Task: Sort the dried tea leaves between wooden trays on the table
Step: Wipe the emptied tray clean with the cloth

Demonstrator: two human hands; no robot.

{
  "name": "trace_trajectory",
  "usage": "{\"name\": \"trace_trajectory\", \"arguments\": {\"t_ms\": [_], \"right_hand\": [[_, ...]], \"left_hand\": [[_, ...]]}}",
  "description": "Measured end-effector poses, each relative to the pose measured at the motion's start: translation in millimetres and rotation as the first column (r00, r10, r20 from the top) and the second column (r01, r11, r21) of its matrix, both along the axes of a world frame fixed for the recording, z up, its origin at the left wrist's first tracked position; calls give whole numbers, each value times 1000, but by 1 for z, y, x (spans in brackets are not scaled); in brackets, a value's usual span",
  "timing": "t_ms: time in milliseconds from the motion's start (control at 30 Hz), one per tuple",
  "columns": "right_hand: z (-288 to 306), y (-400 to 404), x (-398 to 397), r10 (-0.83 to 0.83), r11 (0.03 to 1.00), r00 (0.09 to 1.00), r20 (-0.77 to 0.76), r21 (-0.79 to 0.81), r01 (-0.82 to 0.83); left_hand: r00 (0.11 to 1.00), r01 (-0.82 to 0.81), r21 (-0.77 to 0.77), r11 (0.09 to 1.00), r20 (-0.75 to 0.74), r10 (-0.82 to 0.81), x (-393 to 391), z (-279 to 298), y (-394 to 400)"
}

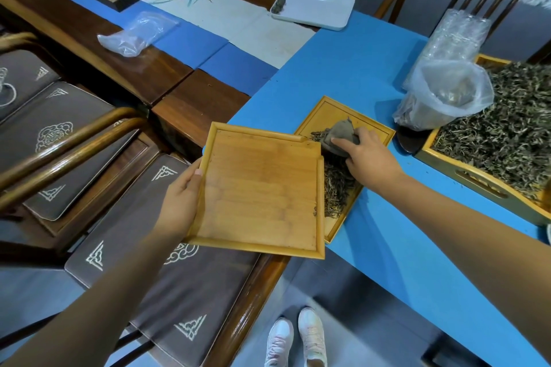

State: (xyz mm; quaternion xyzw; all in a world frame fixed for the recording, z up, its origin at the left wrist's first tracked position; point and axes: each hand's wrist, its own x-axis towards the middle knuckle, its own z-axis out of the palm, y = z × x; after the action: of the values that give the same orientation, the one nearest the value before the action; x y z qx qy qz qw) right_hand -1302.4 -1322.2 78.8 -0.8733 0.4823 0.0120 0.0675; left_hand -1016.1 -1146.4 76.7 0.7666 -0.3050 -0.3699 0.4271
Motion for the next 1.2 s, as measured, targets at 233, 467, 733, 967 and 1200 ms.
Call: {"name": "trace_trajectory", "arguments": {"t_ms": [233,467,733,967,1200], "right_hand": [[0,3,-6,-62,998,996,67,13,62],[9,7,-30,-186,982,960,209,10,188],[22,19,-93,-379,922,881,282,35,386],[26,43,-159,-538,836,802,261,44,547],[19,84,-225,-663,738,702,258,69,671]], "left_hand": [[1000,14,-34,999,-16,-15,-6,-2,-4],[999,26,-43,999,-34,-27,-30,5,-24],[980,178,-101,979,-69,-186,-82,14,-60],[947,314,-175,933,-19,-322,-142,2,-92],[883,449,-157,880,-69,-463,-203,-15,-105]]}}
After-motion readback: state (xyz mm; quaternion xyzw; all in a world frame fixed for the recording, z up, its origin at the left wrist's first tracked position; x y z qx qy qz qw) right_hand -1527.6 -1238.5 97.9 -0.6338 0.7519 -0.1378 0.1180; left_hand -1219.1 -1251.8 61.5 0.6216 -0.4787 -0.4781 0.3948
